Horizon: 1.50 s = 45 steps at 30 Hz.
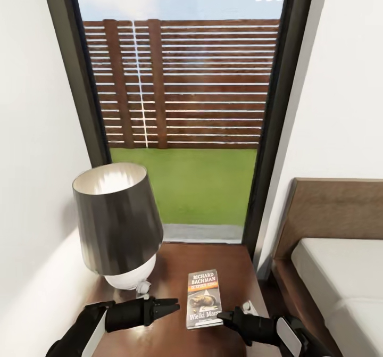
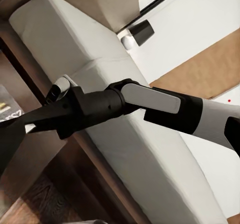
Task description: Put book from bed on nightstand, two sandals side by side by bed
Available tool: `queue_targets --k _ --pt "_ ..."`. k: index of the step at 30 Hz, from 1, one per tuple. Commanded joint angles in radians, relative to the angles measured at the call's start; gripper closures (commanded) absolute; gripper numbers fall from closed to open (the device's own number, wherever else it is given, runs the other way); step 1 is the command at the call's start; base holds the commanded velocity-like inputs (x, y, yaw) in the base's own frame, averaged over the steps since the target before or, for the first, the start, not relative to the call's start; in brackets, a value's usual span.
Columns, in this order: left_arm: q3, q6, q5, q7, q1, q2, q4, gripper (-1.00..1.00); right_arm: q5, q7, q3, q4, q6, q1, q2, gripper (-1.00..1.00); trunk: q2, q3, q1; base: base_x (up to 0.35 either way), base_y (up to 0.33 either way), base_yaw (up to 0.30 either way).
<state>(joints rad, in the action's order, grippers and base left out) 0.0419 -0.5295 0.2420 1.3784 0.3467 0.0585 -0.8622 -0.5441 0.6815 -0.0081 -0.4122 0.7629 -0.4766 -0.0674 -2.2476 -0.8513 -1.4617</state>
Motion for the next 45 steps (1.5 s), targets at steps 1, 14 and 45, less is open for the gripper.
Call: queue_targets --k 1,14,45 --pt "0.004 -0.011 0.008 0.000 0.001 0.001 0.000 -1.00 -0.003 0.001 -0.001 0.000 0.006 0.000 0.000 1.00 0.000 -0.001 0.000 0.273 0.000 0.000" --pt "0.004 -0.011 0.008 -0.001 0.000 0.001 0.000 -1.00 -0.003 0.001 -0.001 0.000 0.006 0.000 0.000 1.00 0.000 -0.001 0.000 0.116 0.000 0.000" --pt "0.004 -0.010 0.008 -0.001 0.000 0.001 0.000 -1.00 -0.003 0.001 -0.001 0.000 0.006 0.000 0.000 1.00 -0.154 -0.070 -0.085 0.000 0.000 0.000"
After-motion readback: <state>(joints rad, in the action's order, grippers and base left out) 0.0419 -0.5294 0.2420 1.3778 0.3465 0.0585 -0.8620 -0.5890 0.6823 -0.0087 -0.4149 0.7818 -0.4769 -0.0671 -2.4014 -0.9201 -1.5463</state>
